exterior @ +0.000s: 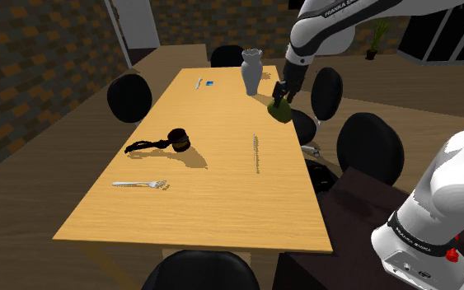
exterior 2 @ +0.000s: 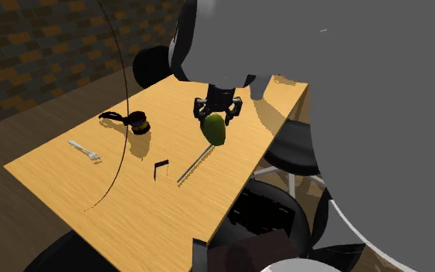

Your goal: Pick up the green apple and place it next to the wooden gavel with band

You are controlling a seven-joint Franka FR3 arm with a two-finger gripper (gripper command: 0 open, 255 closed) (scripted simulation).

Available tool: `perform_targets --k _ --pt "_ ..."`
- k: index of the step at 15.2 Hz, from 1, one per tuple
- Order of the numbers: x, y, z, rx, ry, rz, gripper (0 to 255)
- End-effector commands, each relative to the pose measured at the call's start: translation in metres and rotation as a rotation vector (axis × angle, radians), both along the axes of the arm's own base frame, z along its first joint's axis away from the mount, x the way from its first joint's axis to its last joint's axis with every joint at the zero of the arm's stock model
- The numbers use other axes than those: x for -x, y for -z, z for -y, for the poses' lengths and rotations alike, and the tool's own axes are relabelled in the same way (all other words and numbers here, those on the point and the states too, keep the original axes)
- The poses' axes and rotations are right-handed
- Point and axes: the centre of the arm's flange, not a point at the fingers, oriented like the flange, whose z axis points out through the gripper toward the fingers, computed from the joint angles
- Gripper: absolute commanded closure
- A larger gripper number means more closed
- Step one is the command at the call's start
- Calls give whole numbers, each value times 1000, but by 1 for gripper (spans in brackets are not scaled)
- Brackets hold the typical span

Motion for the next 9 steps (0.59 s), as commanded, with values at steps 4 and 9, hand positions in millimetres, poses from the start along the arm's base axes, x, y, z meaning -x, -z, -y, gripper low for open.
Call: perform_targets --k 4,9 --pt "-48 -3 -40 0 0 0 255" --pt "-98 -3 -83 0 0 0 255"
